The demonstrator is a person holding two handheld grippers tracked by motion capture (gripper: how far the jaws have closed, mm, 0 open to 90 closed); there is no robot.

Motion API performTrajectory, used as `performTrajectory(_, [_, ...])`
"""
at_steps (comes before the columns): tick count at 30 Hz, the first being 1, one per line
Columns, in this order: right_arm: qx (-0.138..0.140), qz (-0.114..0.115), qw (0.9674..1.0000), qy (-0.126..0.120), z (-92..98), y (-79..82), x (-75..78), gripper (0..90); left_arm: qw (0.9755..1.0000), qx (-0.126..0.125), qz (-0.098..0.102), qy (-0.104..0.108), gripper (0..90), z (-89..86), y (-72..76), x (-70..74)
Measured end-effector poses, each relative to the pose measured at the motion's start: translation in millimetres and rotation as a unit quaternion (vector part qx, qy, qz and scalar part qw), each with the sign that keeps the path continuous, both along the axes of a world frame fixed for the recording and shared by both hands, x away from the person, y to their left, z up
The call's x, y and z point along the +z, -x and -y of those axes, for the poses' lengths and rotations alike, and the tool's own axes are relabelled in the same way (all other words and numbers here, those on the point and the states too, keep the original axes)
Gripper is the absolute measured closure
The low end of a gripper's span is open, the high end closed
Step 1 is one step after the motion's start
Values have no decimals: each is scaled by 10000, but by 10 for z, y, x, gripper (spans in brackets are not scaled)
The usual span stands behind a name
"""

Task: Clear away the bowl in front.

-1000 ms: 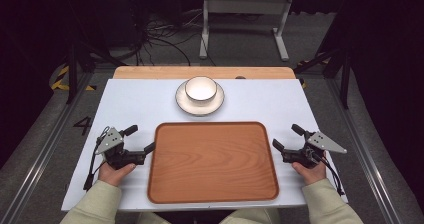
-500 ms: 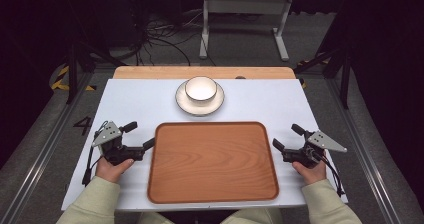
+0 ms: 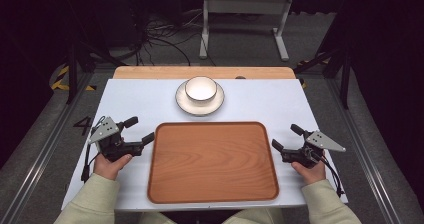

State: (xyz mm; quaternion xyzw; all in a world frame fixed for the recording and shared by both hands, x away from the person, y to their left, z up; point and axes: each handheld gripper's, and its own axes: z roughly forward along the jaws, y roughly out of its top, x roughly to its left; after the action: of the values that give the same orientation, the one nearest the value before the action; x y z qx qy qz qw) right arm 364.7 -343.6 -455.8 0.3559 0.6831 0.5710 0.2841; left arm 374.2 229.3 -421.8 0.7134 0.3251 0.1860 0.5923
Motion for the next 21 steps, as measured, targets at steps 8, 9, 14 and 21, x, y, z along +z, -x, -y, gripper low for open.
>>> performTrajectory(8, [-27, 40, 10000, 20, -2, 11, 0, 23, 9998, -64, 80, -175, 144, 61, -13, 92])
performTrajectory(9, [-22, 36, 10000, 20, -2, 12, 0, 24, 9998, -73, 77, -189, 153, 62, -22, 98])
performTrajectory(14, [-46, 9, 10000, -8, 2, 13, 0, 29, 9997, -40, -40, -219, 154, 78, -93, 126])
performTrajectory(21, [-41, -40, 10000, 1, 2, 5, 2, 33, 9999, 115, 88, -66, 123, 125, -196, 194])
